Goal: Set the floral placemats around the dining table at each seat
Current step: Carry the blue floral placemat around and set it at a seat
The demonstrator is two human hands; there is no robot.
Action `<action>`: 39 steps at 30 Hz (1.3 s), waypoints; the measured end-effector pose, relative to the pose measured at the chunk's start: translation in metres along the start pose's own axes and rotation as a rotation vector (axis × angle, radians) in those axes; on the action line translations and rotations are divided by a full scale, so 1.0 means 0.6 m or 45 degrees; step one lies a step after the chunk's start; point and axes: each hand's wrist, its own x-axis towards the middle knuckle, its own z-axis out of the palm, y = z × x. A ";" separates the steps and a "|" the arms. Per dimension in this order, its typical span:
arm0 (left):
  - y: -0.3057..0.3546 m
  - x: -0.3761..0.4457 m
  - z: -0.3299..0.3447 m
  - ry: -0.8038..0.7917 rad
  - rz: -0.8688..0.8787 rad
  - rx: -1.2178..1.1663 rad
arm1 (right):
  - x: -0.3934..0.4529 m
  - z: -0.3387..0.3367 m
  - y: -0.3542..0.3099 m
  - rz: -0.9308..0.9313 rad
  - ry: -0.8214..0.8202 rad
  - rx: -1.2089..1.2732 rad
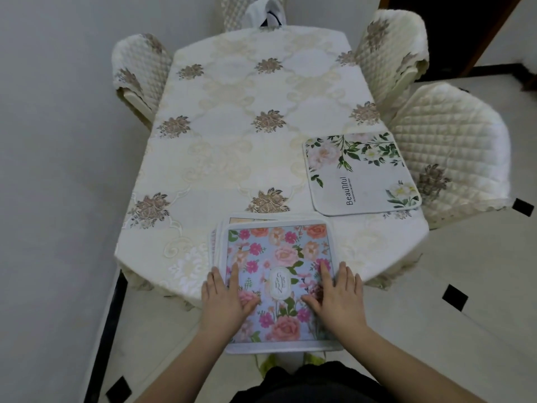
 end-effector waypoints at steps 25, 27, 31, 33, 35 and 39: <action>-0.019 -0.043 -0.083 -0.181 -0.389 -1.466 | -0.005 -0.081 0.046 -0.105 -0.141 1.157; -0.017 -0.048 -0.080 -0.205 -0.333 -1.293 | -0.002 -0.082 0.046 -0.111 -0.157 1.190; -0.010 -0.066 -0.088 -0.108 -0.291 -1.139 | -0.001 -0.084 0.050 -0.180 -0.137 1.214; -0.015 -0.078 -0.099 -0.037 -0.331 -1.131 | -0.002 -0.085 0.046 -0.220 -0.143 1.244; -0.025 -0.092 -0.107 0.030 -0.385 -1.174 | -0.002 -0.089 0.036 -0.268 -0.140 1.266; -0.046 -0.122 -0.126 0.134 -0.440 -1.247 | -0.002 -0.100 0.005 -0.378 -0.134 1.259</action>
